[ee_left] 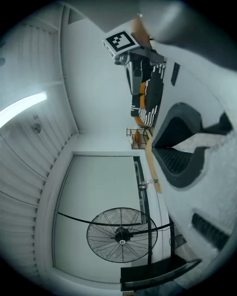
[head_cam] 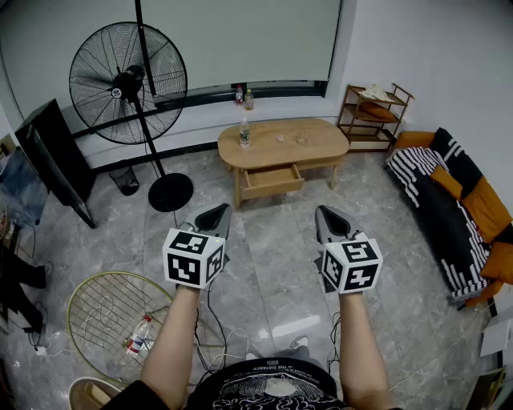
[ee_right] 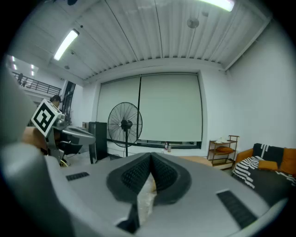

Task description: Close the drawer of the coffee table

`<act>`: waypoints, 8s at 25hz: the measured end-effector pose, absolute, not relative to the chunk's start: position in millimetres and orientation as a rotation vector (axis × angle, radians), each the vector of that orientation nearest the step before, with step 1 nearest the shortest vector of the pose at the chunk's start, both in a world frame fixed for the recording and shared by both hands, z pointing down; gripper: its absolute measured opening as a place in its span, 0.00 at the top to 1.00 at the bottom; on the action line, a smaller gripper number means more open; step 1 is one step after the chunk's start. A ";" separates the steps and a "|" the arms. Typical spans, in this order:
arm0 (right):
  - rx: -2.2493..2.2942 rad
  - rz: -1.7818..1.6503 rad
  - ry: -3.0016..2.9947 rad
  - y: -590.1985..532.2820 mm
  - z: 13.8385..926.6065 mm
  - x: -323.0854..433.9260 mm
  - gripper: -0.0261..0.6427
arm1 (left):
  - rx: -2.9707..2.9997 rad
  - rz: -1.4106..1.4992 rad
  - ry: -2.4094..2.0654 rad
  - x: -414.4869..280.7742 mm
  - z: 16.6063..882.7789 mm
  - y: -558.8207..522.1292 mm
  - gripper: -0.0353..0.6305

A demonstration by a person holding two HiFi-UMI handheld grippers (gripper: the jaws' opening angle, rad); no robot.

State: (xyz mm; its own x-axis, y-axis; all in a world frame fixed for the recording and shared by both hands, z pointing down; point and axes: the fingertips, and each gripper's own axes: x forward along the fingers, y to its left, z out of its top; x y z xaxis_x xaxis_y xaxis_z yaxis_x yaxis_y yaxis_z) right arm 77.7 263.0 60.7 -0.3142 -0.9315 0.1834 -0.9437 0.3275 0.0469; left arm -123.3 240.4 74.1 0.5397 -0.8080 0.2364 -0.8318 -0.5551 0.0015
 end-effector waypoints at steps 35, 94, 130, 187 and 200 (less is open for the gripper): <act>1.469 0.208 -2.578 167.1 92.0 191.1 0.67 | 2.500 0.447 -1.609 1.6 92.5 172.6 0.94; 1.497 0.224 -2.498 -209.6 134.6 69.6 0.44 | 2.529 0.434 -1.490 -105.0 144.2 -208.2 0.94; 1.470 0.064 -2.516 -396.0 519.6 103.6 0.44 | 2.651 0.431 -1.488 -31.6 543.3 -384.7 0.94; 1.794 1.658 -2.874 -378.7 779.4 148.6 0.26 | 2.726 0.462 -1.543 -21.6 648.3 -351.1 0.94; 1.816 1.754 -2.827 -380.9 752.5 139.9 0.27 | 2.720 0.380 -1.541 -15.6 641.6 -356.1 0.94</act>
State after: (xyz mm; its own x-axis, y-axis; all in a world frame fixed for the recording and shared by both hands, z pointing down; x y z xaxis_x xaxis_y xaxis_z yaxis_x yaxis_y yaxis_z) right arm 139.9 -380.9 752.5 -0.3844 -0.9217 -0.0519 -0.3629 0.2025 -0.9096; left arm -15.6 -356.1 641.6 0.4919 -0.8462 0.2050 -0.8444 -0.5211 -0.1245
